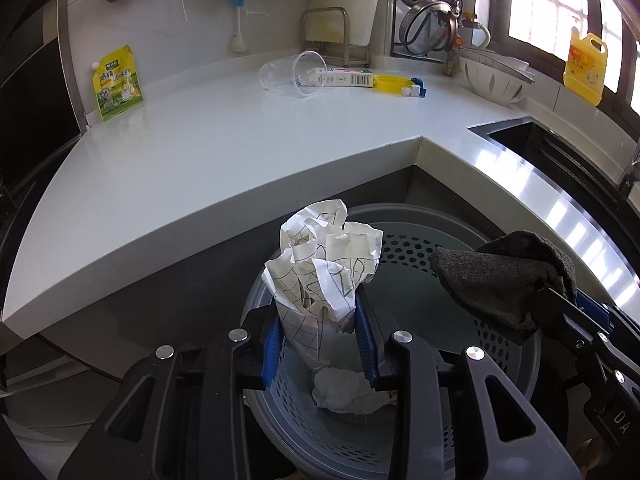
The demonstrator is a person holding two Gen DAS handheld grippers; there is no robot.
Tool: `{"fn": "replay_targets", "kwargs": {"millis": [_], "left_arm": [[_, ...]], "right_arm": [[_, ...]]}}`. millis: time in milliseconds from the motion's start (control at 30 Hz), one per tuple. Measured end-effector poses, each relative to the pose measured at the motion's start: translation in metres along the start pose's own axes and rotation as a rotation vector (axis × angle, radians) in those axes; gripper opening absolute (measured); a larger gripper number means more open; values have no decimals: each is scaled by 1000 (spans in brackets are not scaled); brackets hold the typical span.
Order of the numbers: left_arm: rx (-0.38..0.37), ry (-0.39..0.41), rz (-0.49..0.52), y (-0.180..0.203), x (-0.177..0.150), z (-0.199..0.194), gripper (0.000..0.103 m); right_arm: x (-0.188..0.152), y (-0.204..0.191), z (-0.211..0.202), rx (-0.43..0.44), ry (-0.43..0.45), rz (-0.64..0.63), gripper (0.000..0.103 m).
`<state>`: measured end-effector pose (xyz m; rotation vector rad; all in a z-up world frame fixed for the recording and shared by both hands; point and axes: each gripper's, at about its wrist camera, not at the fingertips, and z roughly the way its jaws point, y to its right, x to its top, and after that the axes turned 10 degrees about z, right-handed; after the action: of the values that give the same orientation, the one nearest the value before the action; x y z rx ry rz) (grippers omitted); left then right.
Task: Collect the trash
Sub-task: 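Open both tools to drop the paper and cloth into the basket, then move both open tools back toward the clear cup and yellow container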
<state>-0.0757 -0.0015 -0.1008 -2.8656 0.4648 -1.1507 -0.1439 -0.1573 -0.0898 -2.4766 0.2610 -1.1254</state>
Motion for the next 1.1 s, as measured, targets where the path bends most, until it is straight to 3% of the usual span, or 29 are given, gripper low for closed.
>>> {"fn": "replay_targets", "kwargs": {"millis": [467,600,700,800,1100], "left_arm": [[-19,-55,9,4,-4,19,39],[-14,-54,5,2,-4,19,46],[-14,-53,-4,1,-4,20,55],[-11,-46,-8,0,-4,17,62],[-8,-39,-11,-2,-5,14,65]], "right_arm": [[-6,7,17,-23,-60,4,33],[-7,6,16,-22,-53,2,34],[-6,6,13,-23,-38,1,42],[-4,7,12,-19,-34,7,42],[-5,5,9,-14,-29,3,42]]}}
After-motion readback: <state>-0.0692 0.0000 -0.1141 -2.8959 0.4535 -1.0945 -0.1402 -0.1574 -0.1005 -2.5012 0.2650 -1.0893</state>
